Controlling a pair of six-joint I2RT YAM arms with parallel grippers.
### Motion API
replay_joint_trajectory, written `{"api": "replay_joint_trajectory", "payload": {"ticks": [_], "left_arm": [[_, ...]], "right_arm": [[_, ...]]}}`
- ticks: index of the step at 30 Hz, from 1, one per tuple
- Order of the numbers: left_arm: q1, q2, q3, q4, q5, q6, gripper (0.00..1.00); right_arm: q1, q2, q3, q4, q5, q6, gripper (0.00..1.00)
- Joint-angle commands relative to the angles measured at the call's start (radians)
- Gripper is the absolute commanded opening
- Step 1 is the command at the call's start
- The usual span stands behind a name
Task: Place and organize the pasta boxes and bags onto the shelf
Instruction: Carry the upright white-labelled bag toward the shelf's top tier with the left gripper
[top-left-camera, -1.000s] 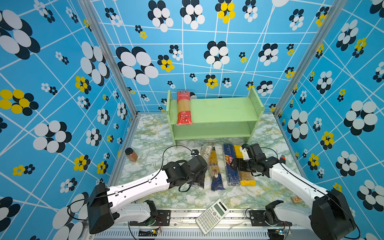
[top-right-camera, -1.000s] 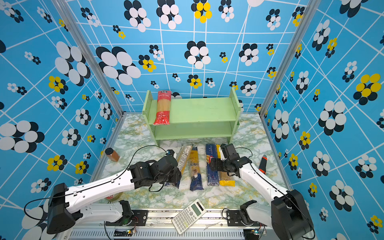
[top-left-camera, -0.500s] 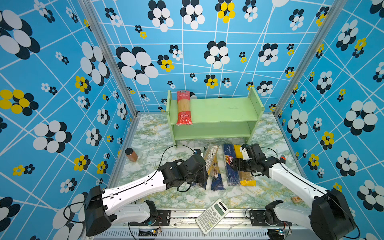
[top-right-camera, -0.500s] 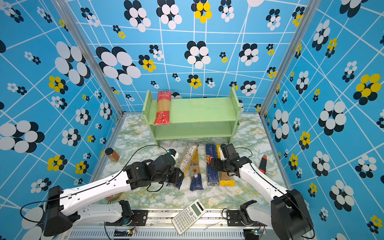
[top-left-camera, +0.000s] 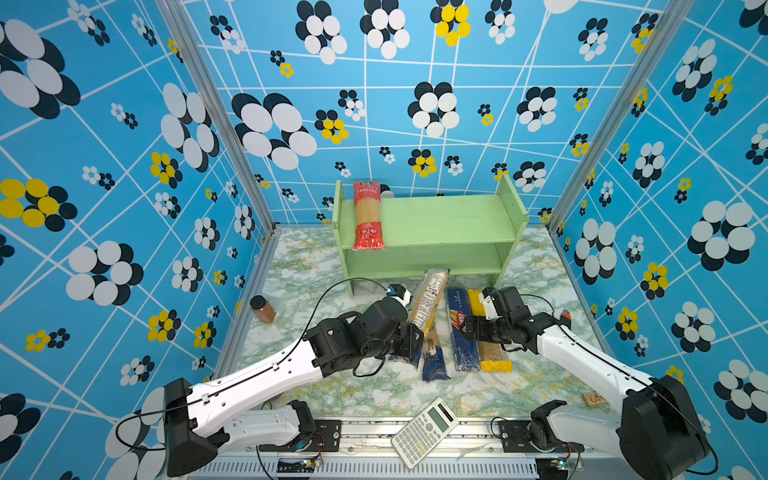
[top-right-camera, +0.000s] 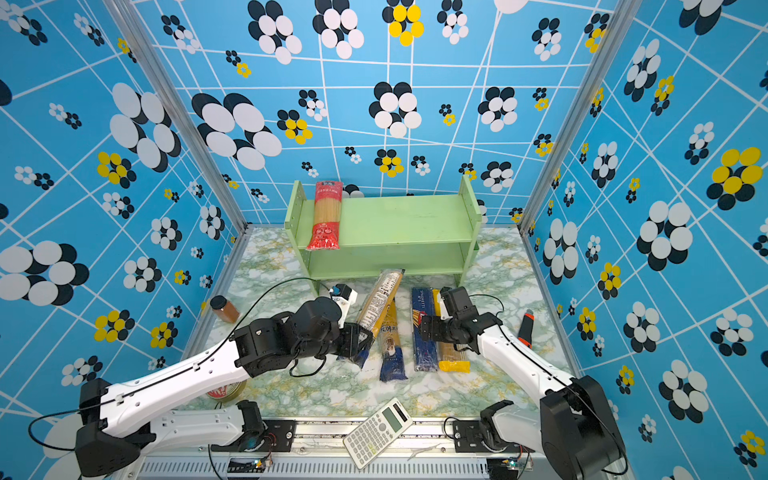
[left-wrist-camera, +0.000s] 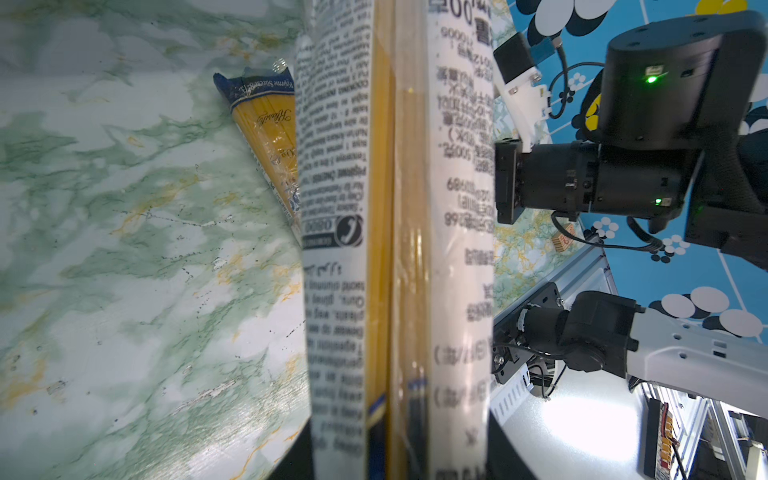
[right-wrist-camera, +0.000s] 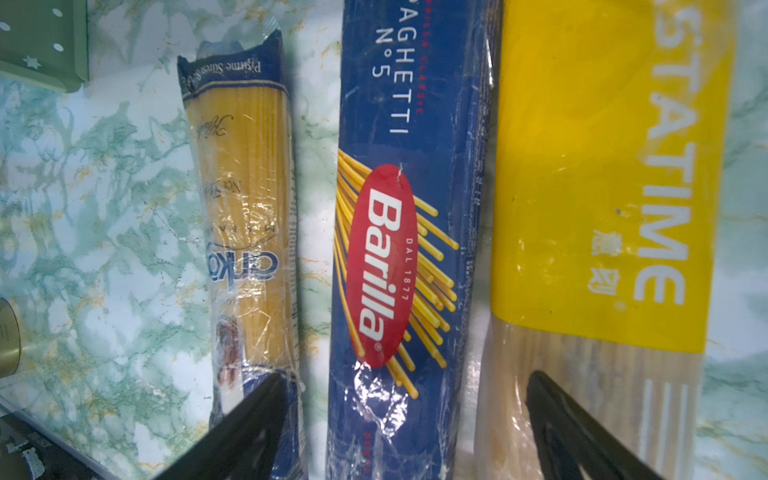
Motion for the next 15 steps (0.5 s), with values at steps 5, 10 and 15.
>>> {"api": "replay_joint_trajectory", "payload": {"ticks": [5, 10, 15], "left_arm": [[0.006, -0.017, 0.132, 0.169, -0.037, 0.107, 0.00], [0.012, -0.004, 0.177, 0.181, -0.053, 0.137, 0.00], [0.018, 0.028, 0.237, 0.181, -0.102, 0.158, 0.00]], "right_arm": [[0.008, 0.008, 0.004, -0.009, -0.003, 0.011, 0.92], [0.007, 0.007, 0.000, -0.008, 0.000, 0.012, 0.92], [0.007, 0.016, 0.008, -0.008, 0.000, 0.012, 0.92]]}}
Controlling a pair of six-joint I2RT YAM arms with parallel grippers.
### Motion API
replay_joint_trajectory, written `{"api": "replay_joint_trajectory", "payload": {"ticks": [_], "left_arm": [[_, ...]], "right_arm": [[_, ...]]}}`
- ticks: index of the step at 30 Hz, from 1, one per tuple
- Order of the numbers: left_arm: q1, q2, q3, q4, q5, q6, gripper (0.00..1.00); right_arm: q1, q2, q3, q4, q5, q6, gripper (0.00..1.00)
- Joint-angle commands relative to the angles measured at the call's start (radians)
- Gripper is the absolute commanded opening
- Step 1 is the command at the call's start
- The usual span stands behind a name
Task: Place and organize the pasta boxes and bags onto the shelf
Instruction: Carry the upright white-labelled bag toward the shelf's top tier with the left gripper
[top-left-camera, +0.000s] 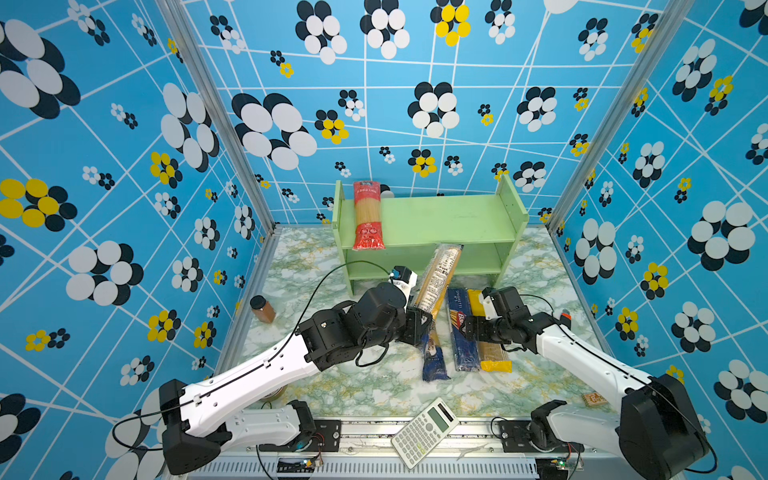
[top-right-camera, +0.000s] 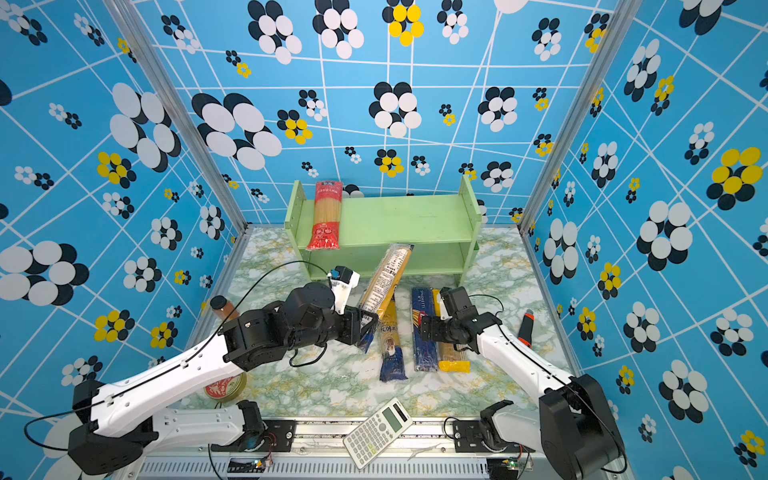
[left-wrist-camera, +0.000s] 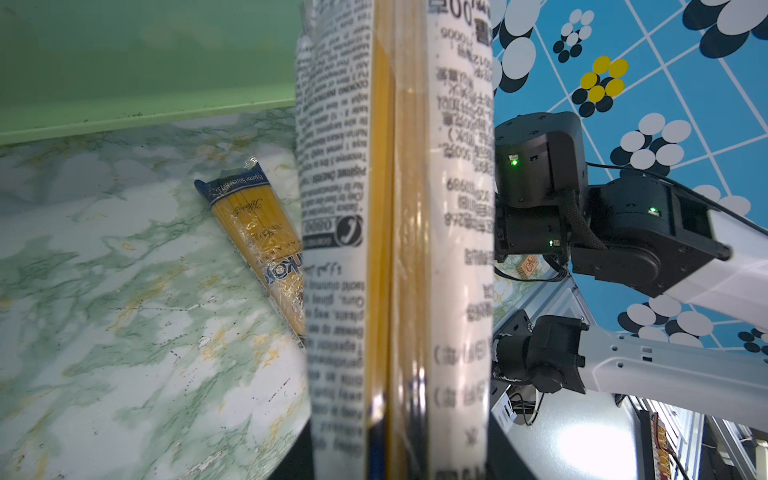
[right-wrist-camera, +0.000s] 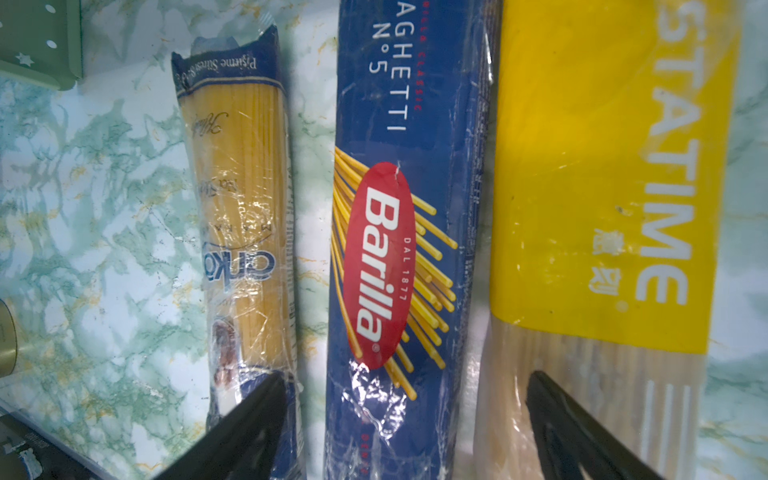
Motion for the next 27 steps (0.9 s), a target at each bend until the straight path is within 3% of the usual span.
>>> {"api": "replay_joint_trajectory", "payload": {"ticks": [1, 27], "left_arm": [[0.012, 0.005, 0.107, 0.159, -0.079, 0.057, 0.00], [0.128, 0.383, 0.574, 0.234, -0.414, 0.274, 0.00]], "right_arm": [[0.007, 0.013, 0.009, -0.009, -0.002, 0.012, 0.92], [0.008, -0.027, 0.016, -0.032, 0.000, -0.001, 0.92]]}}
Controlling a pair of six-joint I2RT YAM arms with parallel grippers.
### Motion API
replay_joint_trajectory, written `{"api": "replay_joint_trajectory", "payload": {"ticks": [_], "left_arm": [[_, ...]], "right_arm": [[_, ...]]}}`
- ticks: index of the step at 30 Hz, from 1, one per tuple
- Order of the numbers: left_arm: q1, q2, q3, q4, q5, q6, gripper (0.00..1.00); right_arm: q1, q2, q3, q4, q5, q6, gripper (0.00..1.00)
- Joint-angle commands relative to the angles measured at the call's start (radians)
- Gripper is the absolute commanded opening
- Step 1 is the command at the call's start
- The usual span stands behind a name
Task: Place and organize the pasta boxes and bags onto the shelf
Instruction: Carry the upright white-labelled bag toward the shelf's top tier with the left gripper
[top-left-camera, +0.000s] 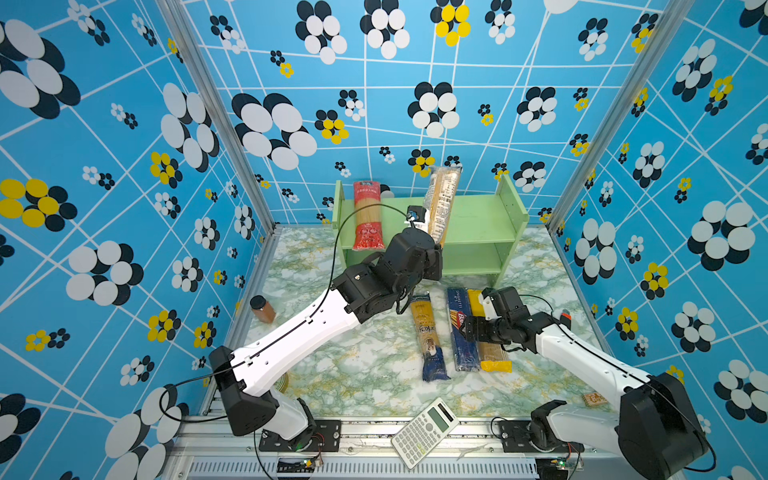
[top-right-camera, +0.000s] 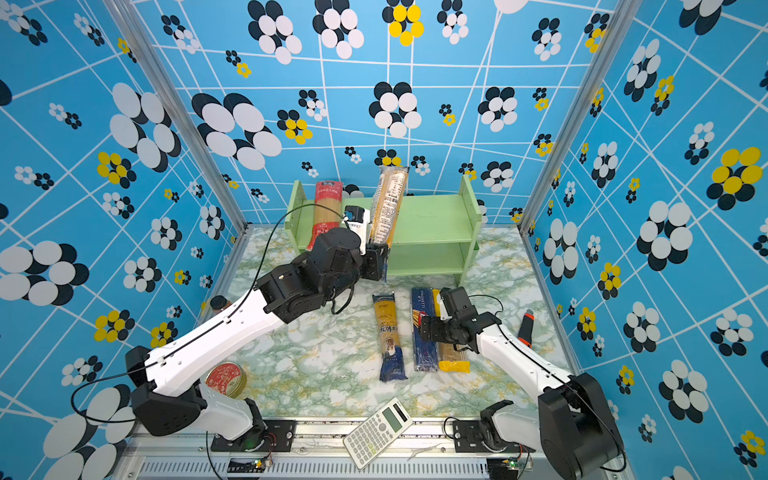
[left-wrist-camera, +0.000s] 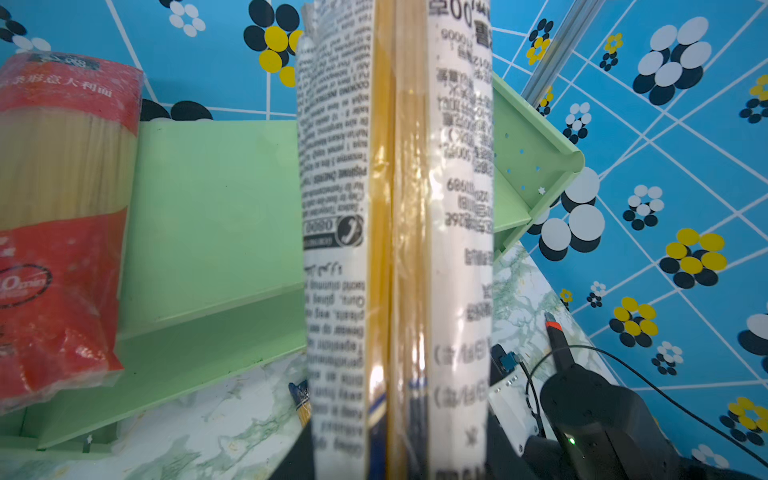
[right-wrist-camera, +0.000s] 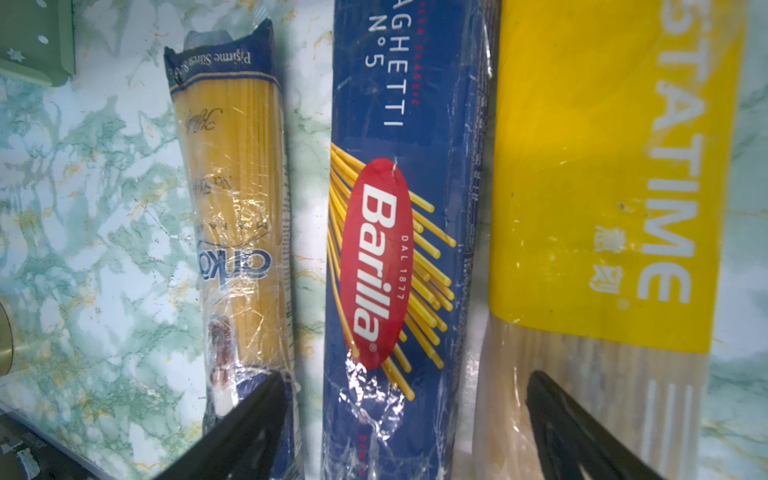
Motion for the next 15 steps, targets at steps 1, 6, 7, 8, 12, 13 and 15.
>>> {"api": "replay_joint_trajectory", "payload": {"ticks": [1, 6, 7, 8, 12, 13, 15], "left_arm": [[0.029, 0.032, 0.124, 0.161, -0.086, 0.046, 0.00], [0.057, 0.131, 0.238, 0.109, -0.140, 0.047, 0.00], [0.061, 0.146, 0.252, 0.105, -0.156, 0.051, 0.00], [0.064, 0.160, 0.265, 0.100, -0.165, 0.053, 0.00], [0.078, 0.191, 0.288, 0.090, -0.192, 0.045, 0.00], [0.083, 0.195, 0.288, 0.092, -0.194, 0.041, 0.00], [0.089, 0.207, 0.301, 0.085, -0.196, 0.035, 0.00]], "right_arm": [[0.008, -0.032, 0.016, -0.033, 0.001, -0.002, 0.93], [0.007, -0.052, 0.010, -0.042, 0.000, -0.006, 0.93], [0.008, -0.056, 0.008, -0.043, 0.000, -0.006, 0.93], [0.007, -0.060, 0.006, -0.045, 0.000, -0.007, 0.93], [0.007, -0.080, -0.004, -0.051, -0.002, -0.011, 0.93], [0.008, -0.085, -0.005, -0.053, -0.001, -0.012, 0.93], [0.007, -0.093, -0.008, -0.059, -0.001, -0.015, 0.93]]}}
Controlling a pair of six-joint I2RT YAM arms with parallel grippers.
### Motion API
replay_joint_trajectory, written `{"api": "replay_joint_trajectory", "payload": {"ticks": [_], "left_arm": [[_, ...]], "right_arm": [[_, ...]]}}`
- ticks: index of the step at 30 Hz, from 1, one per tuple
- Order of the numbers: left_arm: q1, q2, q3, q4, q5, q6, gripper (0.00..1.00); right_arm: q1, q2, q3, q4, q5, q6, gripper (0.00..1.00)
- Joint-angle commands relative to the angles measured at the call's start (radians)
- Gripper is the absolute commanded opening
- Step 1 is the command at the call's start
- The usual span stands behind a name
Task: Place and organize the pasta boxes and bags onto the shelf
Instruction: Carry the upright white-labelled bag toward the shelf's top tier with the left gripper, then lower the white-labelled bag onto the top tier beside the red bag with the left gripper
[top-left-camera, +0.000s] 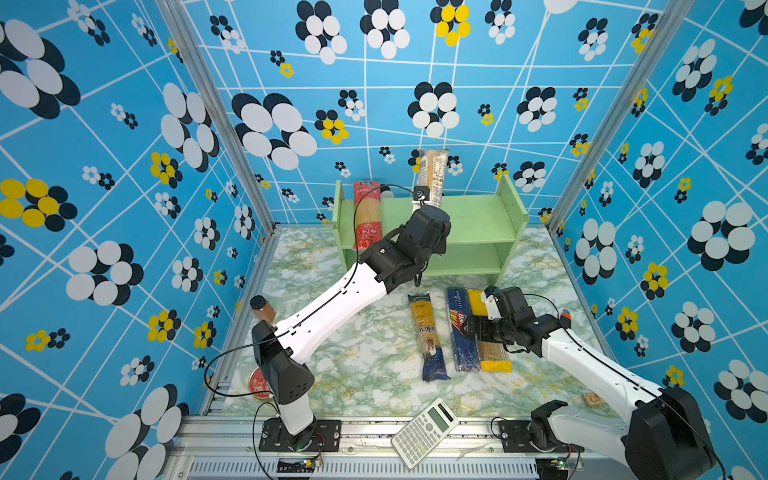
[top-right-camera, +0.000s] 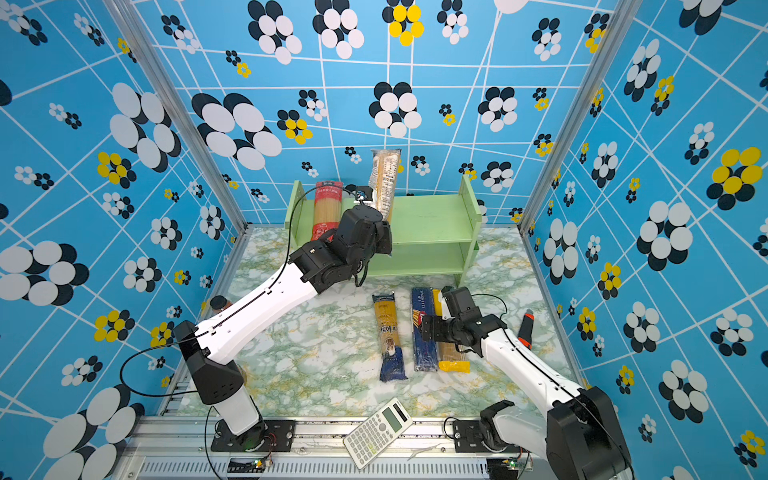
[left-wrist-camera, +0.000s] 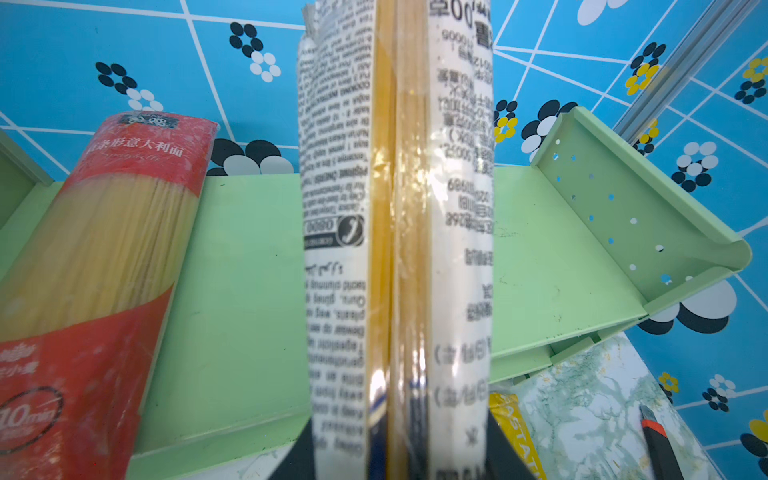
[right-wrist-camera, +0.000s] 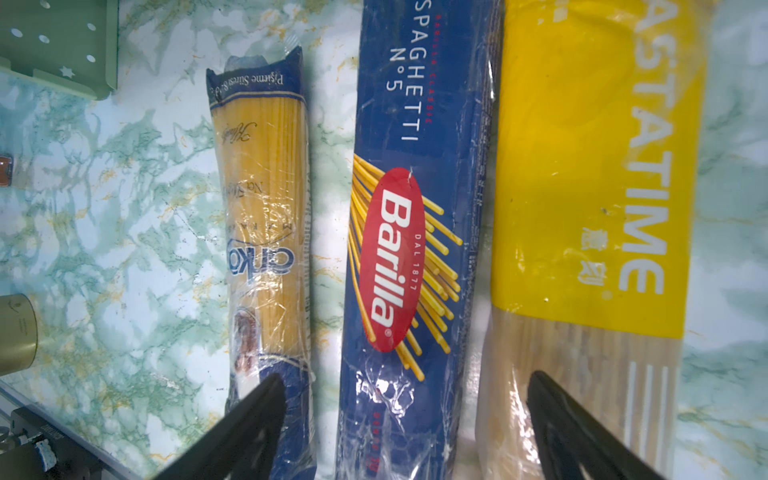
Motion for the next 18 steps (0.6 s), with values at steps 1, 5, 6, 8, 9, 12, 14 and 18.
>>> {"api": "replay_joint_trajectory", "payload": {"ticks": [1, 5, 6, 8, 9, 12, 14, 18], "left_arm": [[0.013, -0.003, 0.095, 0.105, -0.072, 0.008, 0.00], [0.018, 0.031, 0.133, 0.086, -0.094, 0.021, 0.00], [0.018, 0.039, 0.140, 0.084, -0.104, 0.024, 0.00], [0.022, 0.051, 0.147, 0.087, -0.116, 0.030, 0.00], [0.024, 0.059, 0.151, 0.089, -0.121, 0.035, 0.00], [0.033, 0.087, 0.175, 0.068, -0.127, 0.034, 0.00], [0.036, 0.099, 0.185, 0.058, -0.134, 0.034, 0.00], [0.037, 0.100, 0.189, 0.052, -0.144, 0.035, 0.00]], "right_arm": [[0.008, -0.026, -0.010, -0.035, -0.001, -0.013, 0.93], [0.008, -0.038, -0.016, -0.037, -0.004, -0.013, 0.93], [0.007, -0.040, -0.019, -0.038, -0.005, -0.013, 0.93], [0.007, -0.048, -0.024, -0.039, -0.006, -0.012, 0.93], [0.007, -0.053, -0.026, -0.040, -0.005, -0.013, 0.93], [0.008, -0.065, -0.029, -0.045, -0.002, -0.016, 0.94], [0.008, -0.071, -0.028, -0.050, 0.001, -0.019, 0.94], [0.008, -0.072, -0.028, -0.055, 0.003, -0.025, 0.94]]}}
